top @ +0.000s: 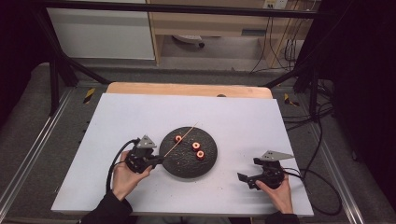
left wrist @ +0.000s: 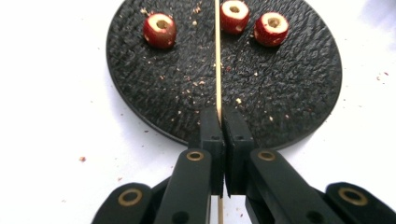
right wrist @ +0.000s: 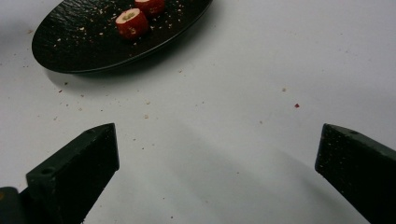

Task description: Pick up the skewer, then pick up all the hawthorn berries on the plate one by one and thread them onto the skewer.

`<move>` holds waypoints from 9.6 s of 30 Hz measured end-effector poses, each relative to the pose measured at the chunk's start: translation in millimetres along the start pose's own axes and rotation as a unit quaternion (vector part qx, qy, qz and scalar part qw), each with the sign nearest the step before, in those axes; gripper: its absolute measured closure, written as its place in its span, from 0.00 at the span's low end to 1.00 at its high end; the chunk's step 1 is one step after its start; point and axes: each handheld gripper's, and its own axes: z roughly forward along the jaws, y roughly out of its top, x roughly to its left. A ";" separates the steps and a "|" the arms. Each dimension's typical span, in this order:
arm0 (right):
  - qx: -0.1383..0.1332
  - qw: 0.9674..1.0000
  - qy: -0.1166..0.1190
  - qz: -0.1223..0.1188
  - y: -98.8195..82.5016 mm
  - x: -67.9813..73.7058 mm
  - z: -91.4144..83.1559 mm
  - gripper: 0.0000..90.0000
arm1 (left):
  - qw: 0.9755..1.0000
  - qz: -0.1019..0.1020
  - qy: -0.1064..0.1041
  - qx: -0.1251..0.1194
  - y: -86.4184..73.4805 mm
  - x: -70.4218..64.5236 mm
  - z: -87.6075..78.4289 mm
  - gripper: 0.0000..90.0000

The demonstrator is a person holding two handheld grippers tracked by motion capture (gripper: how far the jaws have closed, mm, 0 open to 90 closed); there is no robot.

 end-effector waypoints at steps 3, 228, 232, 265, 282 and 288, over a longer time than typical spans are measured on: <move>0.000 1.000 0.000 0.003 0.2 0.5 0.4 0.01 | 1.000 0.001 0.000 -0.018 -9.6 1.6 -7.4 0.98; -0.404 0.850 0.129 0.313 92.1 97.3 113.1 0.71 | 0.984 -0.029 -0.017 -0.172 -53.3 -33.3 -0.4 0.98; -0.398 0.853 0.131 0.313 91.3 97.9 113.3 0.71 | 0.985 -0.032 -0.017 -0.172 -49.3 -33.7 0.9 0.98; -0.346 0.888 0.140 0.268 78.3 108.9 108.8 0.71 | 0.989 -0.013 -0.015 -0.149 2.7 -32.0 13.4 0.98; -0.301 0.913 0.141 0.237 66.4 116.7 108.6 0.71 | 0.989 -0.005 -0.022 -0.144 17.2 -32.4 21.1 0.98; -0.288 0.920 0.136 0.227 67.1 116.0 107.2 0.62 | 0.989 0.001 -0.025 -0.144 13.1 -30.3 18.4 0.98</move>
